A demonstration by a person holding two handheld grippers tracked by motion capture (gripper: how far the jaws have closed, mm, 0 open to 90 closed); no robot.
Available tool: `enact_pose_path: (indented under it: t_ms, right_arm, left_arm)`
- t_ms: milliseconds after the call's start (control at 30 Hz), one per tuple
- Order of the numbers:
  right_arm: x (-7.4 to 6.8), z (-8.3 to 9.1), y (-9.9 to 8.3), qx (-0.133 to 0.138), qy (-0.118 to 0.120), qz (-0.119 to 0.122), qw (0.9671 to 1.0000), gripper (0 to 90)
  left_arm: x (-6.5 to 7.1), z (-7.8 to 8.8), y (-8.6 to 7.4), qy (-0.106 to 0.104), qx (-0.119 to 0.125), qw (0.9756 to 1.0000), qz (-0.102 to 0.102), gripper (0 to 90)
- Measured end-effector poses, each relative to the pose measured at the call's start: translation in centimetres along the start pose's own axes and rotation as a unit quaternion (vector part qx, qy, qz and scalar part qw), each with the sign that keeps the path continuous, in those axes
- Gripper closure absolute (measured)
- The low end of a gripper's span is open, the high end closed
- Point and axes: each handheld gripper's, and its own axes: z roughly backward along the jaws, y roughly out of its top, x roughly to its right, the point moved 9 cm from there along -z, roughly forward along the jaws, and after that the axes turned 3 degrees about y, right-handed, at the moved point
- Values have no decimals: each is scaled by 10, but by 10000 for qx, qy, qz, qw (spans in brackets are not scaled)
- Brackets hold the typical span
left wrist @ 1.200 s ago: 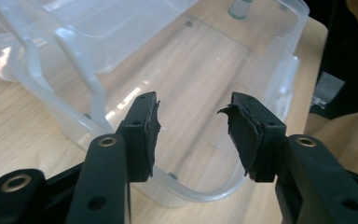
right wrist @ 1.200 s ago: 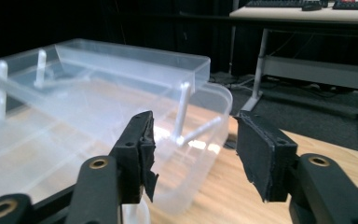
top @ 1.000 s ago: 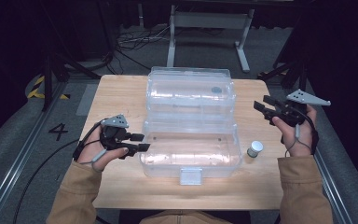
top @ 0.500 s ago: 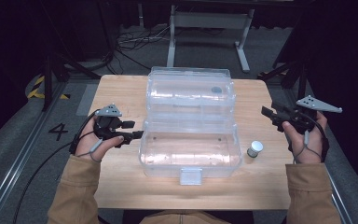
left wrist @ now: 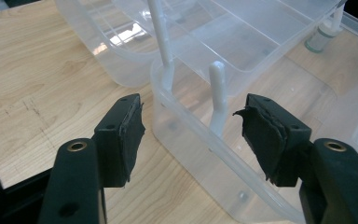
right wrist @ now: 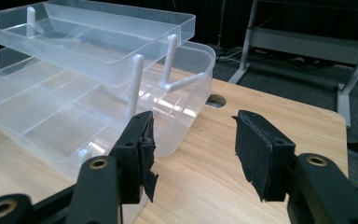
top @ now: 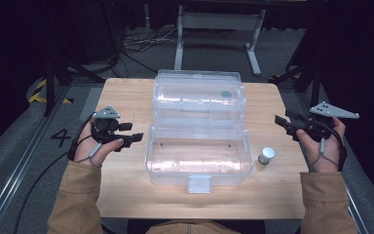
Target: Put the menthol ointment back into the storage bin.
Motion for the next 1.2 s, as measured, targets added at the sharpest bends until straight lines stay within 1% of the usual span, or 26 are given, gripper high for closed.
enact_pose_path:
  t_ms: [133,233,267,333,367,400,533,600,633,667,733,800,833,933,967,1033,1067,1133,1167,1200]
  right_arm:
    - [2,2,-2,-155,32,64,9999,474]
    - [0,3,-6,-401,96,50,9991,472]
    - [0,3,-7,-464,113,22,9989,472]
    - [-1,2,-9,-629,109,51,9979,471]
    - [-1,2,-9,-629,109,51,9979,471]
    - [-2,1,-11,-761,98,69,9970,467]
    - [-7,-3,-13,-956,182,98,9952,461]
    - [-8,-4,-13,-990,190,105,9948,461]
    - [-9,-7,-15,-1107,194,128,9936,457]
    - [-9,-9,-16,-1158,187,124,9930,455]
    - [-9,-11,-19,-1247,140,92,9921,454]
    - [-7,-14,-24,-1422,86,-31,9898,467]
    - [-6,-16,-28,-1537,67,-74,9881,467]
    - [-4,-20,-34,-1731,29,-88,9849,464]
    - [-4,-20,-36,-1779,25,-96,9840,463]
    - [-3,-21,-37,-1802,15,-90,9836,463]
    - [-3,-22,-39,-1870,30,-107,9823,463]
    - [-2,-23,-41,-1936,35,-112,9810,459]
    - [-1,-24,-44,-2001,13,-121,9797,457]
    - [-1,-24,-45,-2037,11,-129,9790,456]
  left_arm:
    - [-2,2,-2,12,-5,10000,-23,386]
    - [-2,3,-3,-15,-22,10000,-36,386]
    - [-1,3,-4,-18,-23,10000,12,386]
    - [-2,3,-6,-19,-59,10000,-43,386]
    - [-2,3,-6,-19,-59,10000,-43,385]
    - [-2,4,-8,-9,-59,10000,-8,385]
    - [-4,6,-11,22,-96,10000,9,384]
    - [-4,6,-12,32,-95,9999,26,383]
    - [-4,7,-14,60,-113,9999,39,383]
    - [-5,8,-14,72,-106,9999,-9,384]
    - [-5,9,-14,90,-78,9999,2,384]
    - [-4,11,-16,63,-120,9999,-2,384]
    - [-4,11,-16,70,-122,9999,-2,384]
    - [-5,11,-18,99,-139,9999,-10,383]
    - [-5,11,-19,94,-155,9998,-10,382]
    - [-5,10,-19,81,-160,9998,23,381]
    - [-5,10,-20,88,-164,9998,28,375]
    - [-6,10,-21,92,-193,9998,40,372]
    - [-6,9,-21,93,-201,9998,21,371]
    - [-6,9,-21,74,-214,9997,46,370]
